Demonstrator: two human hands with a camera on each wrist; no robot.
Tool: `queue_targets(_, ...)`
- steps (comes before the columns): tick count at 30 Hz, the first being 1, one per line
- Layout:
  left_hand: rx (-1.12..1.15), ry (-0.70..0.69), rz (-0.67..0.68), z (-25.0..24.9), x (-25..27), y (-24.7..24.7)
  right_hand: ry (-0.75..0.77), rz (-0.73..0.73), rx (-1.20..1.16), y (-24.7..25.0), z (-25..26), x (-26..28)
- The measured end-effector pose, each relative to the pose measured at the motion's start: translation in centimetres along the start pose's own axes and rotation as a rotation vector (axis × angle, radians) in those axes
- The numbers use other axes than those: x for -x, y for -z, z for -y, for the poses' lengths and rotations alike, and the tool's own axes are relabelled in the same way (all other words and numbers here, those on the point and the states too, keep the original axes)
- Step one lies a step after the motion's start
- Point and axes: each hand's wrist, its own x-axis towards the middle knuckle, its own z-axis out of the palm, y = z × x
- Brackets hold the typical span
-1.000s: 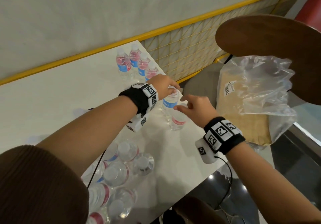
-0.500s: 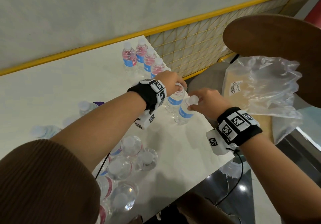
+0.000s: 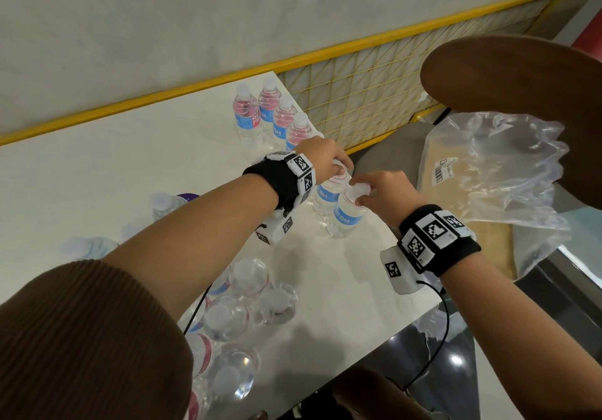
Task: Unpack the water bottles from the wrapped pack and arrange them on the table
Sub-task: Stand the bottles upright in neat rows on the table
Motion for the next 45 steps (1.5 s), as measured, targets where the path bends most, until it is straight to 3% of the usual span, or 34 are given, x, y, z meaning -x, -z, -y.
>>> queue_targets(7, 0.093, 0.045, 0.048, -0.1, 1.2, 1.1, 0.008, -0.005, 0.056, -0.4, -0.2, 0.2)
queue_targets(10, 0.106, 0.033, 0.016, 0.1, 3.9, 2.6, 0.085, -0.209, 0.040, -0.6, -0.1, 1.9)
queue_targets(12, 0.053, 0.048, 0.095, 1.0, 6.5, 3.3, 0.199, -0.277, -0.062, -0.6, 1.1, 3.7)
queue_targets(17, -0.152, 0.107, 0.515, 2.6, 13.3, 3.4, 0.349, 0.170, -0.177, -2.8, 5.9, 8.0)
queue_targets(21, -0.201, 0.113, 0.623, 3.4, 15.9, 2.7, 0.352, 0.369, -0.087, -5.2, 8.1, 9.8)
queue_targets(30, -0.308, 0.001, 0.571, 3.3, 16.7, 1.8, 0.267, 0.280, 0.046, -6.2, 10.2, 12.1)
queue_targets(35, -0.406, -0.072, 0.450, 2.8, 15.0, 1.7, 0.194, 0.198, 0.037, -6.1, 10.2, 11.6)
queue_targets(45, -0.408, 0.124, 0.316, 6.1, 7.1, 4.8, 0.099, 0.154, 0.099, -3.8, 10.1, 1.9)
